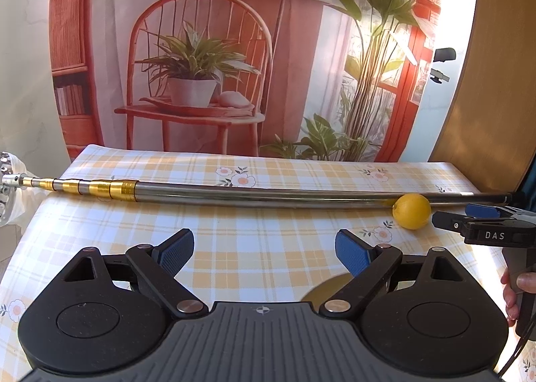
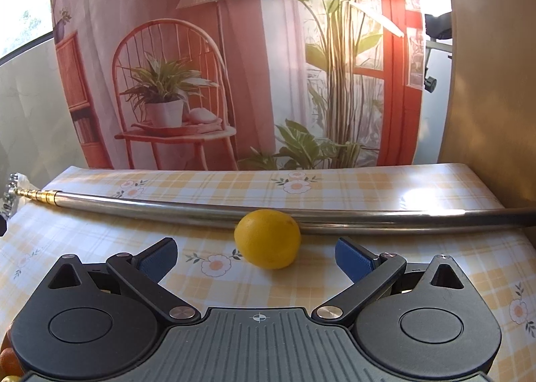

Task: Organize fruits
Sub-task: 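Grasp the last yellow lemon beside the pole with the right tool, then carry the lemon over the plate and open the right tool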

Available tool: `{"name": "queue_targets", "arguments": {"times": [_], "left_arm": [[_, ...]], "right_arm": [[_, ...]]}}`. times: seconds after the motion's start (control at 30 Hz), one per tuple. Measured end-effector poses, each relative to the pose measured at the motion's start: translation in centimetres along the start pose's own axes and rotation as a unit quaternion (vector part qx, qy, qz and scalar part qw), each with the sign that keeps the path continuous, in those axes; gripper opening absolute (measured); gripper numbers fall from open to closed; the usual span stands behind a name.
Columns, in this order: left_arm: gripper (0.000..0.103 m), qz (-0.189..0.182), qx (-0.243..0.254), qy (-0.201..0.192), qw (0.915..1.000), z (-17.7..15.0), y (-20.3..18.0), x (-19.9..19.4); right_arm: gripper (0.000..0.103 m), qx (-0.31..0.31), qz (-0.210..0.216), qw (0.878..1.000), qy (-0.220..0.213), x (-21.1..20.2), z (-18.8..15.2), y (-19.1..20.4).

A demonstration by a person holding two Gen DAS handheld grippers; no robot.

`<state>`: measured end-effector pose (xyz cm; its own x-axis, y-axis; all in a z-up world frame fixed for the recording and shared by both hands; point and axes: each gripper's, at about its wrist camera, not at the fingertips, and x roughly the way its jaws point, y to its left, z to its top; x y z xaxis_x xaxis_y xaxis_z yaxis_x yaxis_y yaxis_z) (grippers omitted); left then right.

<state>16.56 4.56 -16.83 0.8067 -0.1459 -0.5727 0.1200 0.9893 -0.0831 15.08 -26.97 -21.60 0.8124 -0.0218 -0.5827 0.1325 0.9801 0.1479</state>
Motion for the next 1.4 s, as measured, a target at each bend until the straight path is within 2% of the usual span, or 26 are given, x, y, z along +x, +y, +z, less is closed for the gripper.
{"name": "queue_targets", "arguments": {"times": [0.1,0.37,0.67,0.83,0.93,1.17,1.4], "left_arm": [[0.093,-0.007,-0.002,0.003,1.0000,-0.2,0.1,0.4],[0.093,-0.018,0.001,0.017,0.9997,-0.8,0.2,1.6],[0.093,-0.028,0.018,0.021,0.9992,-1.1,0.0,2.3],[0.092,-0.036,0.022,0.022,0.9989,-1.2,-0.1,2.6],[0.092,-0.035,0.024,0.024,0.9988,-1.3,-0.1,2.7],[0.092,-0.037,0.026,0.034,0.9984,-1.3,-0.1,3.1],[0.092,-0.046,0.024,0.049,0.9975,-1.7,0.2,3.2]], "right_arm": [[0.097,0.009,0.003,1.000,0.001,1.7,0.2,-0.5],[0.077,0.022,0.015,0.999,0.022,5.5,0.4,-1.0],[0.065,0.028,0.013,0.999,0.037,7.0,0.1,-1.3],[0.064,0.026,0.017,0.998,0.046,7.5,0.0,-1.5],[0.059,0.022,0.012,0.998,0.049,7.8,0.1,-1.5],[0.057,0.033,0.019,0.998,0.050,7.1,-0.2,-1.8],[0.057,0.044,0.057,0.996,0.058,5.1,-1.0,-1.5]]}}
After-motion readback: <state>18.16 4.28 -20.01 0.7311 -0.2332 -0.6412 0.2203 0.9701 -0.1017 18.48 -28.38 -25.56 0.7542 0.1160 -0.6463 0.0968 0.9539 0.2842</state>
